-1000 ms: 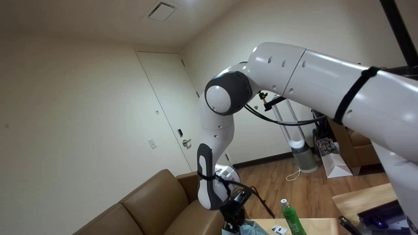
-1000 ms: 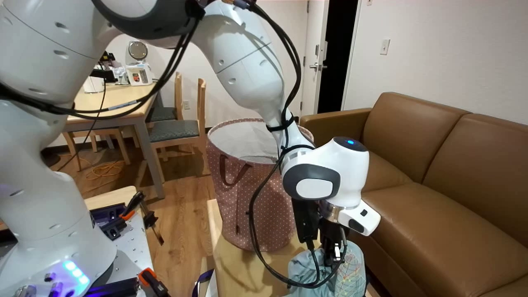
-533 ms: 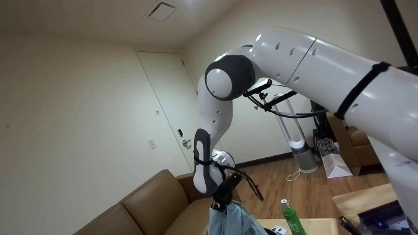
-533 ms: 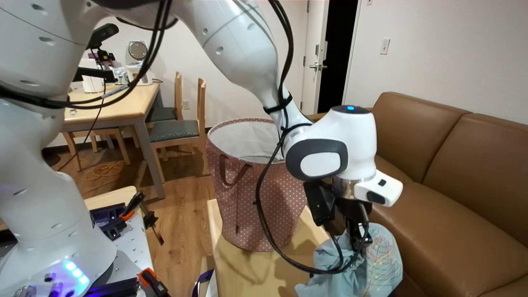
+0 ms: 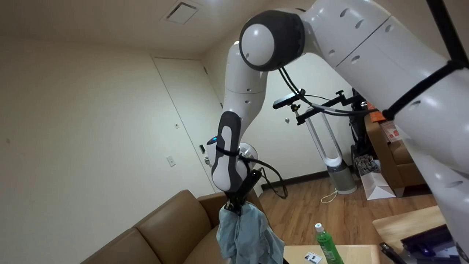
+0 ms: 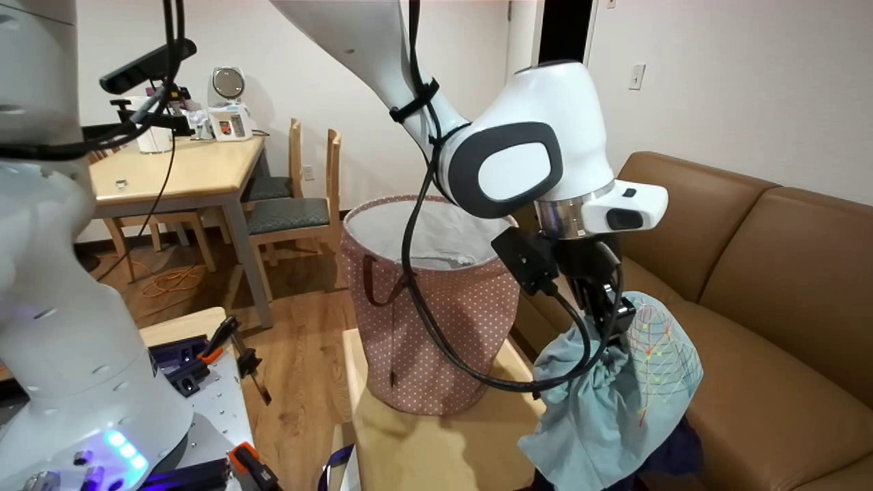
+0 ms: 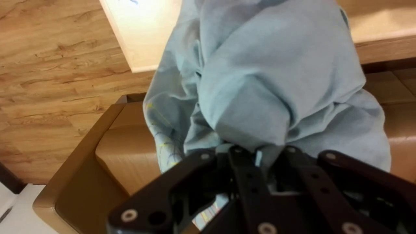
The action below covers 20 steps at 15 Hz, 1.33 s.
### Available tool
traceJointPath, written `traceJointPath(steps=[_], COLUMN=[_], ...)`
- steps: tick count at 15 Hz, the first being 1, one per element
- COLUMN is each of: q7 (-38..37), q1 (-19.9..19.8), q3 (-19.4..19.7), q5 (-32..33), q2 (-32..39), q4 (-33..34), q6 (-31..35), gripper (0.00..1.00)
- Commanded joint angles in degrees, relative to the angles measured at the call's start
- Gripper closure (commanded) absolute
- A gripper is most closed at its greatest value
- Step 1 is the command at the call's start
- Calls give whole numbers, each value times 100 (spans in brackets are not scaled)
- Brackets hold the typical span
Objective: Pick up the clothes from the table and put them in the laundry bag
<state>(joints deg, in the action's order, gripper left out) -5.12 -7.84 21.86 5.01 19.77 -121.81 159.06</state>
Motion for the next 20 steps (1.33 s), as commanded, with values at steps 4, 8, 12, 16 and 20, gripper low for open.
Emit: traceJointPath(steps=[4, 8, 12, 16, 20], q7=[50, -104, -843, -748, -737], q1=[-149, 206, 341, 17, -8], q3=[-226, -143, -255, -602, -631], q5=[54, 653, 1948, 1939, 1960], q2=[16, -1020, -2136, -2204, -2386], q4=[101, -253, -559, -496, -684], q6=[-451, -867, -982, -856, -851], gripper=[91, 91, 91, 83, 83])
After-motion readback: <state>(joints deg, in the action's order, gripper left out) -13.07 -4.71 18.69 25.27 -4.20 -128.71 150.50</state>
